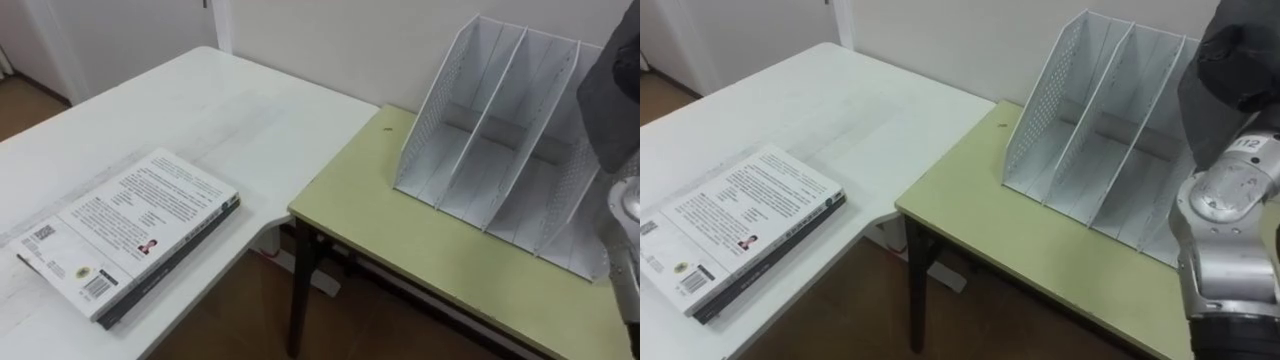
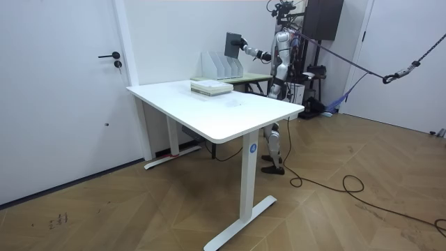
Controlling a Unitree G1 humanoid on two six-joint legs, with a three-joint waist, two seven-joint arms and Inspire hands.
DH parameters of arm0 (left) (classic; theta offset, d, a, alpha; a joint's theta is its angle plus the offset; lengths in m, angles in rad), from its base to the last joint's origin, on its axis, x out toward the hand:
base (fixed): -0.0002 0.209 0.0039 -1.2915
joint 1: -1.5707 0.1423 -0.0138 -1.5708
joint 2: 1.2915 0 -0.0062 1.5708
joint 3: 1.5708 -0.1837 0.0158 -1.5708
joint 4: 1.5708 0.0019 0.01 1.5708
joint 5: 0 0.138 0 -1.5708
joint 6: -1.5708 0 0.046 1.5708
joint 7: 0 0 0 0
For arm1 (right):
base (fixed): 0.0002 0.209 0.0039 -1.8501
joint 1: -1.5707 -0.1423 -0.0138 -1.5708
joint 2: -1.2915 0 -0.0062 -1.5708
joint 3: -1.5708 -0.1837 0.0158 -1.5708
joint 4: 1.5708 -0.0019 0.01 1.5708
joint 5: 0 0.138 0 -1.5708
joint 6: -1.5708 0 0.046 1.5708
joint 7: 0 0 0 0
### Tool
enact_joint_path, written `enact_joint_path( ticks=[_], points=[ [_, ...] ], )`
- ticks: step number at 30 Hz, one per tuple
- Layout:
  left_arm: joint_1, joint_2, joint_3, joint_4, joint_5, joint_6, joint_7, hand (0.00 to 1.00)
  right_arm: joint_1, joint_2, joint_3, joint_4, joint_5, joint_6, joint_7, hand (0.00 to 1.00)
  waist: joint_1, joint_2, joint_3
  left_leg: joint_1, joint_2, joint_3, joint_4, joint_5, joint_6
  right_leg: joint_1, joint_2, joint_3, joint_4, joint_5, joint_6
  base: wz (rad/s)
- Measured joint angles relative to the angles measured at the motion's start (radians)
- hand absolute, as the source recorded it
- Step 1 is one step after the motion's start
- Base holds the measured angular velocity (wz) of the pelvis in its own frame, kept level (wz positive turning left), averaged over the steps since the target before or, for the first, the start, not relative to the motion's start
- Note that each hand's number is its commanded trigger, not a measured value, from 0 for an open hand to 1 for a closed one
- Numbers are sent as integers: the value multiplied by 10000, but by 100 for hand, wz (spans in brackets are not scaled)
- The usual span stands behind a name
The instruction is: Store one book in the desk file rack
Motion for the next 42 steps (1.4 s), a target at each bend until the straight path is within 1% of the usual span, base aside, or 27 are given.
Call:
enact_joint_path(
  ticks=[2, 3, 6, 9, 11, 15, 16, 20, 21, 23, 25, 28, 30, 33, 35, 37, 39, 40, 42],
  points=[
    [1, 86, -3, -9, 0, 58, 5, 0, -95, -15, 2, 482, 66, 234, 160, 100, 2, -124, -55, -8, -8, -15, 4, 0, 1, -1, -9, -6, -2, 2, 0, 0],
    [1, 105, -3, -8, 0, 64, 6, 0, -94, -15, 2, 544, 108, 294, 177, 100, 5, -144, -68, -10, -11, -44, 4, 0, 1, -1, -13, -10, -2, 2, 1, 0],
    [11, 145, -2, -69, 3, 131, 14, 0, -99, -16, 3, 610, 219, 456, 222, 100, 5, -160, -71, -45, -19, -89, 4, 2, 6, -22, -28, -29, 3, 5, 6, 0],
    [215, 171, 15, -508, 101, 215, 84, 0, -205, -85, 2, 610, 263, 580, 222, 100, -3, -159, -71, -52, -19, -151, 2, 2, 6, -21, -32, -93, 5, 6, 6, 4],
    [330, 199, 21, -765, 106, 342, 105, 0, -487, -264, 2, 779, 407, 652, 225, 100, -8, -153, -66, -53, -20, -254, -5, 3, 5, -2, -35, -162, 6, 6, 6, 6],
    [343, 209, 32, -790, 97, 409, 113, 0, -1150, -604, 1, 1528, 776, 698, 221, 100, -18, -158, -61, -22, -19, -287, -1, 5, 4, 52, -43, -188, 4, 6, 6, 3],
    [342, 209, 65, -798, 99, 465, 117, 0, -1297, -700, 2, 1714, 846, 715, 218, 100, -8, -162, -56, -10, -17, -290, -2, 7, 7, 67, -49, -189, 3, 6, 6, 0],
    [347, 215, 120, -868, 99, 526, 116, 0, -1325, -1015, 6, 1756, 1096, 724, 221, 100, 3, -184, -13, -12, -12, -289, -1, 8, 11, 69, -64, -177, 2, 5, 7, 0],
    [348, 221, 120, -895, 102, 544, 116, 0, -1325, -1037, 6, 1761, 1096, 724, 221, 100, 3, -182, -4, -14, -12, -289, -1, 8, 11, 68, -65, -173, 3, 5, 7, 0],
    [366, 267, 73, -1015, 101, 558, 114, 0, -1325, -1098, 36, 1880, 1078, 723, 242, 100, 1, -193, 54, -9, -16, -289, -1, 8, 12, 67, -61, -169, 2, 5, 7, 0],
    [388, 315, 11, -1097, 102, 557, 110, 0, -1326, -1151, 72, 2201, 1071, 724, 289, 100, -4, -209, 67, -31, -20, -289, -1, 8, 11, 48, -56, -167, -5, 5, 7, 0],
    [403, 339, 9, -1129, 112, 558, 101, 0, -1326, -1158, 117, 2505, 1072, 758, 533, 100, -10, -204, 64, -105, -31, -286, -4, 9, 11, -32, -55, -167, -7, 5, 7, 0],
    [397, 351, 34, -1173, 325, 560, 91, 0, -1339, -1198, 201, 2660, 1074, 772, 697, 100, -12, -206, 60, -100, -29, -288, -8, 9, 11, -28, -50, -169, -17, 4, 9, 0],
    [385, 359, 67, -1222, 526, 583, 82, 0, -1576, -1353, 508, 3069, 1079, 813, 1048, 100, 3, -205, 59, -101, -27, -290, -16, 9, 12, -28, -52, -181, -17, 3, 9, 0],
    [387, 361, 112, -1311, 572, 740, 79, 0, -1860, -1426, 608, 3433, 1069, 934, 1255, 100, -10, -209, 51, -96, -23, -299, -12, 10, 12, -16, -56, -206, -16, 4, 9, 0],
    [399, 366, 119, -1380, 614, 790, 79, 0, -2022, -1464, 619, 3709, 1062, 979, 1402, 100, -9, -212, 43, -86, -22, -330, -2, 10, 12, 9, -62, -247, -12, 4, 8, 4],
    [399, 365, 190, -1397, 637, 890, 70, 0, -2144, -1527, 648, 3997, 1063, 995, 1523, 100, -7, -210, 25, -88, -14, -353, 16, 11, 13, 23, -71, -274, -10, 4, 8, 5],
    [400, 361, 259, -1417, 703, 956, 63, 0, -2164, -1634, 709, 4078, 1062, 1054, 1653, 100, 3, -208, 11, -87, -15, -360, 20, 20, 19, 32, -80, -289, -4, 4, 8, 3],
    [427, 360, 365, -1419, 712, 1037, 62, 0, -2180, -1686, 709, 4080, 1062, 1184, 1793, 100, 7, -191, -34, -77, -15, -361, 26, 24, 19, 44, -82, -290, 1, 4, 8, 0]
  ],
)
